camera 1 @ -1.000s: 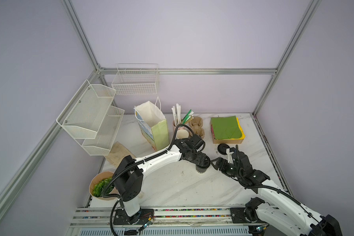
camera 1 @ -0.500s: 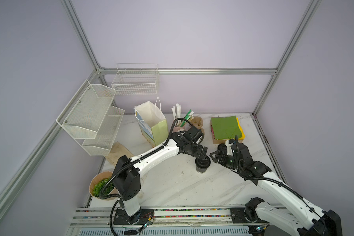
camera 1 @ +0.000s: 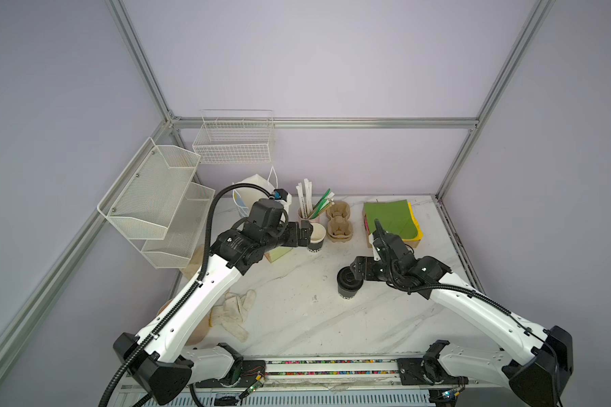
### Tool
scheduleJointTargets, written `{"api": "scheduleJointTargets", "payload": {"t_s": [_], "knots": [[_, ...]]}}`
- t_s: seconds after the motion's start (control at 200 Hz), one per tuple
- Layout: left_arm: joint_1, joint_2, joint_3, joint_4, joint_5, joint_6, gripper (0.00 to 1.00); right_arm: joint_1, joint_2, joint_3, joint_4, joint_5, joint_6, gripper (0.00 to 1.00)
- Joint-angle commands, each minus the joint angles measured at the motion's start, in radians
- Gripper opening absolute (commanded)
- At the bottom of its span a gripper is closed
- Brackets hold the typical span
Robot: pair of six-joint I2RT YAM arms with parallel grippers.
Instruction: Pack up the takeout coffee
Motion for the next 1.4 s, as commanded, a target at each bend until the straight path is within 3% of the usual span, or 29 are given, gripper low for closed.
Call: {"api": "scheduleJointTargets", "payload": {"t_s": [0.0, 0.35, 1.395], "knots": [[0.026, -0.034, -0.099, -0.019, -0.082, 0.060, 1.00, 0.060, 0.052, 0.045, -0.111, 0.074, 0.000, 0.91], [0.058, -0.125, -0.257, 0.050, -0.161, 0.069, 1.00, 0.168, 0.198, 0.160, -0.230, 0.217, 0.026, 0.91], [0.065, -0.130, -0.295, 0.061, -0.154, 0.080, 1.00, 0.205, 0.275, 0.165, -0.211, 0.271, 0.031, 0.76]]}}
